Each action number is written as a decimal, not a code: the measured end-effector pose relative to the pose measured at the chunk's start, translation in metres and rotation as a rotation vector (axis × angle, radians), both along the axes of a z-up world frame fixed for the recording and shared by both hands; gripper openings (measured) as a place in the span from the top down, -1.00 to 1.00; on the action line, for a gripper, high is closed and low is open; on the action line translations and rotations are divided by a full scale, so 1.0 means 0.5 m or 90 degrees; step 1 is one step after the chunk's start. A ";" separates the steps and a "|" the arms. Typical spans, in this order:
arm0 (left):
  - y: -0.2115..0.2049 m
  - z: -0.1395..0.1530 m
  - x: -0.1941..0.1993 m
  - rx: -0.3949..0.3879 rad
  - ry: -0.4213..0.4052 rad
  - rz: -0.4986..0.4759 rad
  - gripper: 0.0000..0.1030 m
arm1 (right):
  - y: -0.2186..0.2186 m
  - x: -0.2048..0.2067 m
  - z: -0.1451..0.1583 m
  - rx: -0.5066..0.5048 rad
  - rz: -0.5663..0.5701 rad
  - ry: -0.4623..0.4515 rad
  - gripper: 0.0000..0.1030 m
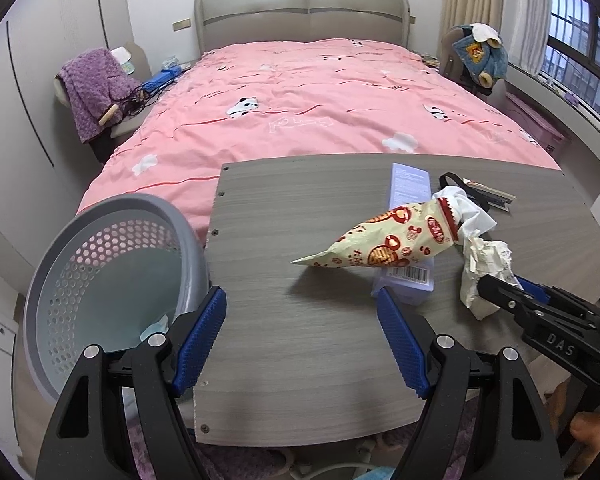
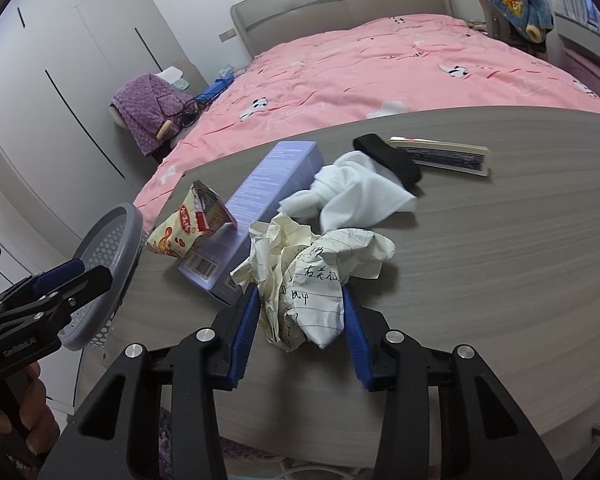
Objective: Collect trash
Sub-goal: 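Grasp the printed snack wrapper with the left tool while the right holds the paper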
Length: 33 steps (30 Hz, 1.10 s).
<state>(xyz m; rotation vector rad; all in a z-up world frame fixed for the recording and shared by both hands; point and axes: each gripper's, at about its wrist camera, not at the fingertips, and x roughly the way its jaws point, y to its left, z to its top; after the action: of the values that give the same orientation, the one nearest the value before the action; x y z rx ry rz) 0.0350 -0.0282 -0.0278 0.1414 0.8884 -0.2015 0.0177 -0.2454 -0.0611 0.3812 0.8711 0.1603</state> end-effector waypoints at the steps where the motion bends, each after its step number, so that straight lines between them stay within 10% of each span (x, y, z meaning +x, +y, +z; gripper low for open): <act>1: -0.003 -0.002 0.001 0.003 -0.002 -0.004 -0.44 | -0.005 -0.004 0.001 0.000 -0.003 0.000 0.21; 22: -0.079 -0.016 0.054 -0.013 -0.023 -0.241 -0.44 | -0.048 -0.037 0.015 0.008 -0.026 -0.006 0.21; 33: -0.088 -0.048 0.092 -0.011 0.006 -0.264 -0.44 | -0.051 -0.033 0.022 0.019 -0.025 -0.009 0.20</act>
<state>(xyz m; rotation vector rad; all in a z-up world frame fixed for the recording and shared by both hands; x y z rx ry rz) 0.0811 -0.0720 -0.0517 0.3085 0.8600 -0.5961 0.0011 -0.2707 -0.0503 0.4245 0.8476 0.1395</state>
